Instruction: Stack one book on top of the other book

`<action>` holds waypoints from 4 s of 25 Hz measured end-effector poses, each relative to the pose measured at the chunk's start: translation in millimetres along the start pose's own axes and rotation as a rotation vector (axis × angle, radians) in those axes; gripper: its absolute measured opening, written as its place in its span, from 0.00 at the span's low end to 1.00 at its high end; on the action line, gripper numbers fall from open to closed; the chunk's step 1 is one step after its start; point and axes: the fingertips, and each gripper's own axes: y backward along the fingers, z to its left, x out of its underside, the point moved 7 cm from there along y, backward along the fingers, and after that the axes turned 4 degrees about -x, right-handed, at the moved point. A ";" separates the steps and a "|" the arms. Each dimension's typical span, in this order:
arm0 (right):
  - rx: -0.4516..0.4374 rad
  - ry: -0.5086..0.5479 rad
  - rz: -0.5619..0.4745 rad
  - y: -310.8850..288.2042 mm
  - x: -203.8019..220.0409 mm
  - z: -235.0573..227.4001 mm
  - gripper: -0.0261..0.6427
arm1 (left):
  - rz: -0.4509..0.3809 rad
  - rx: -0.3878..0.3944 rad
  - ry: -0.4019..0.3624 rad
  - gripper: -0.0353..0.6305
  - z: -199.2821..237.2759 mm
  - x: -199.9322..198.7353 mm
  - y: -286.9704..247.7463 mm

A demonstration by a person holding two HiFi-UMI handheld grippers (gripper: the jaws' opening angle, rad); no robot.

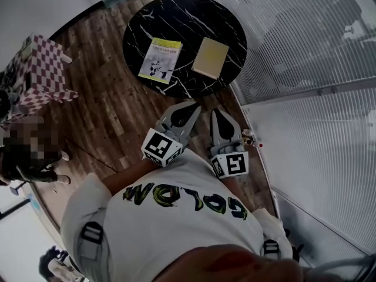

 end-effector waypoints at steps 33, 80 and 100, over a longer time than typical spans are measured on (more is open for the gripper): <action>0.017 0.000 0.057 -151.3 -1.4 -90.9 0.04 | 0.078 -0.017 0.032 0.06 130.4 -20.7 -114.9; 0.139 -0.194 0.309 -182.9 182.6 -228.6 0.22 | 0.404 -0.012 0.088 0.18 218.0 157.7 -233.2; 0.178 -0.333 0.454 -206.5 309.9 -273.9 0.46 | 0.556 -0.074 0.189 0.39 271.7 272.9 -276.0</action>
